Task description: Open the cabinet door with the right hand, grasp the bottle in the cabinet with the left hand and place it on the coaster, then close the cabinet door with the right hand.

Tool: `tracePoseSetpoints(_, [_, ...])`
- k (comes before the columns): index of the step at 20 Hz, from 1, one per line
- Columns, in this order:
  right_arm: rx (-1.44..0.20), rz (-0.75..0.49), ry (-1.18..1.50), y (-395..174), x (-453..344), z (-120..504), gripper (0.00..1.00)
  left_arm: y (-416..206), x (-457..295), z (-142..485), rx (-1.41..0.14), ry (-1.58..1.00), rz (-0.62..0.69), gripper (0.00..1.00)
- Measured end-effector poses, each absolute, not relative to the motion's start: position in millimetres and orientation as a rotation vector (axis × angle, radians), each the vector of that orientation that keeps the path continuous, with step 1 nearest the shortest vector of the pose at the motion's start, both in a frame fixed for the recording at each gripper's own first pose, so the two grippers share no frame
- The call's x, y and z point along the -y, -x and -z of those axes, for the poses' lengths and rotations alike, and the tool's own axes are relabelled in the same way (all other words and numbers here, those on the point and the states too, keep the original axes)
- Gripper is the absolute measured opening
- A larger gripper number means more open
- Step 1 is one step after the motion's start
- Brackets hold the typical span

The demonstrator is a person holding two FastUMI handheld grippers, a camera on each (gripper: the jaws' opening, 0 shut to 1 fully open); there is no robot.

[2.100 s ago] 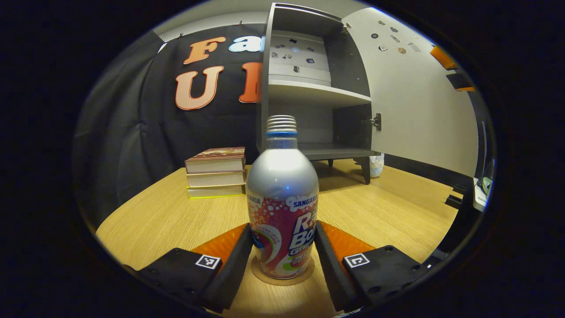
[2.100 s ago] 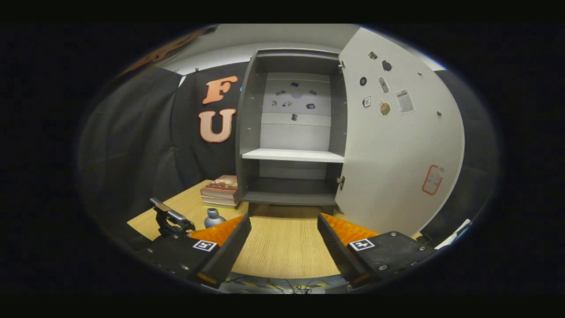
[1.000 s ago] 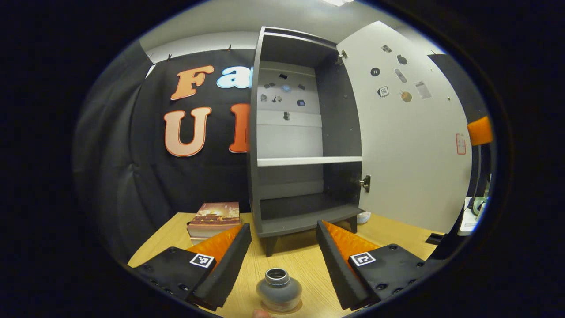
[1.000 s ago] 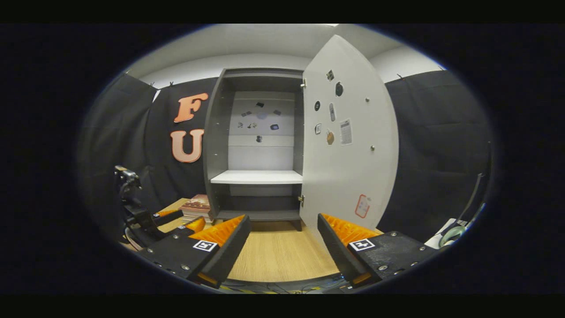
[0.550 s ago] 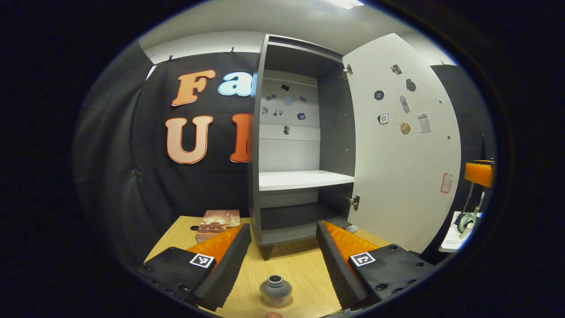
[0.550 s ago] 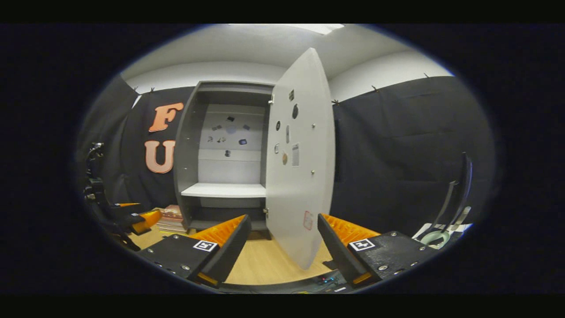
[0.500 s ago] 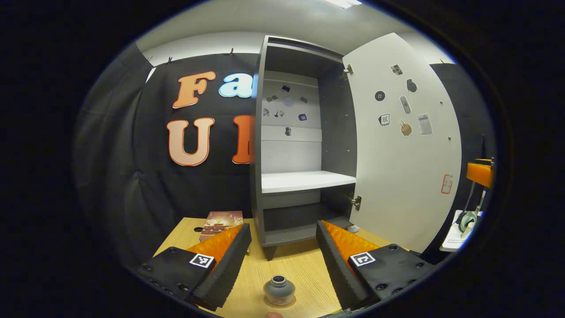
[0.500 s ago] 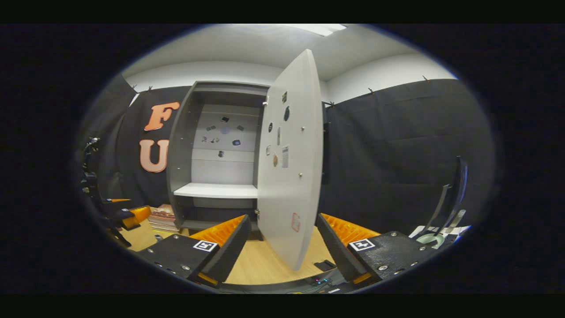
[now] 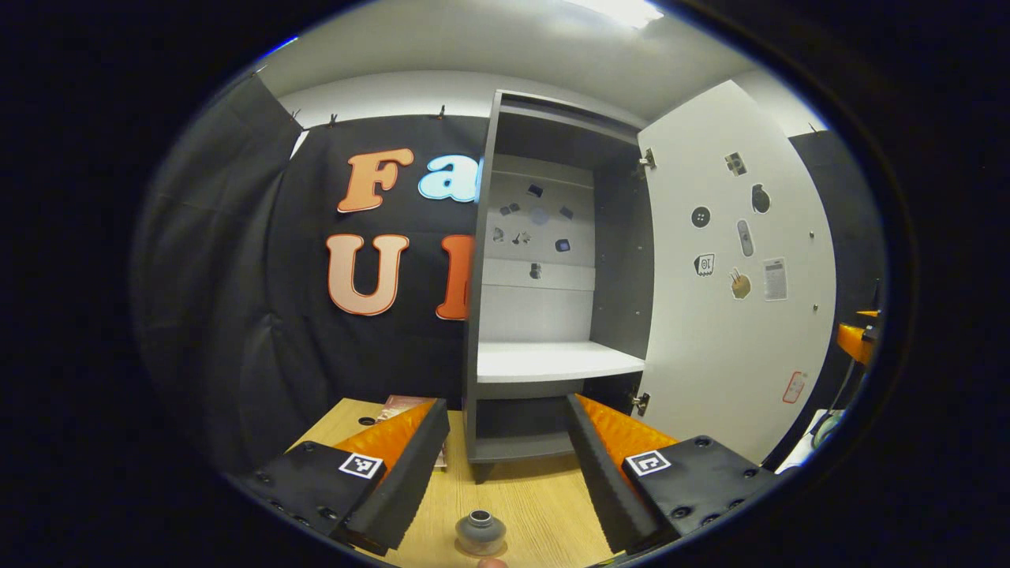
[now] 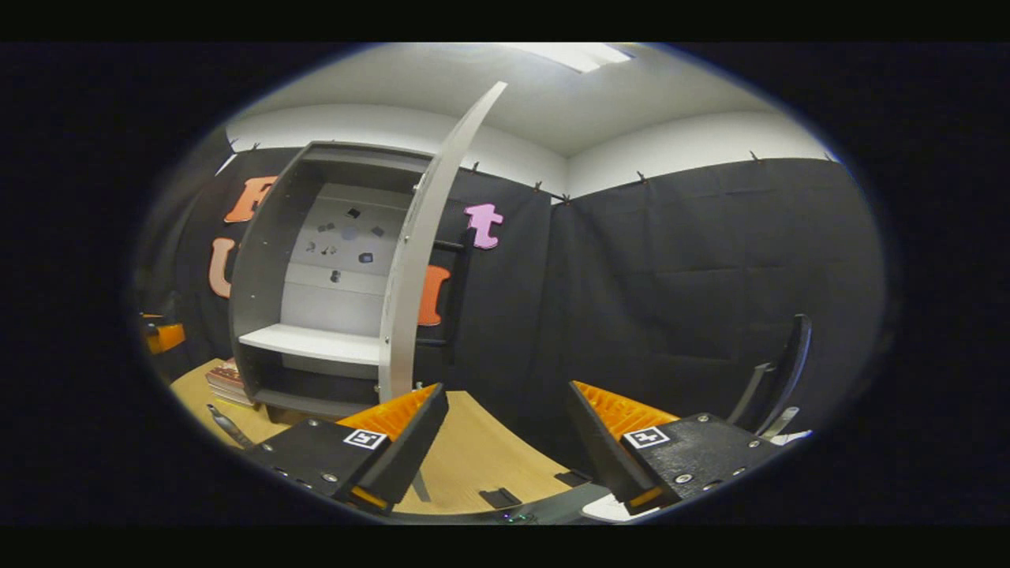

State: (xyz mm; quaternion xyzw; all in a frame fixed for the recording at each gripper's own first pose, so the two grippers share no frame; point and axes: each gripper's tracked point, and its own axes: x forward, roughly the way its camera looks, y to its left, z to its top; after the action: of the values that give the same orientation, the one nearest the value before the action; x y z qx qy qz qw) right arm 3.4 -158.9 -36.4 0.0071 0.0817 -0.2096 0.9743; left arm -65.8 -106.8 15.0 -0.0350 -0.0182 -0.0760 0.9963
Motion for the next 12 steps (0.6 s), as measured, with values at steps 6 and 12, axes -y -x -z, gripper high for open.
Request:
tracePoseSetpoints(6, [-0.173, 0.362, -0.032, -20.7, 153.1, 44.4, 0.93, 65.3, 114.4, -21.2, 0.044, 0.058, 0.146, 0.96])
tracePoseSetpoints(12, [-0.127, 0.327, -0.152, -23.4, 135.2, 49.0, 0.86, 60.2, 115.3, -24.8, 0.042, 0.046, 0.165, 0.96])
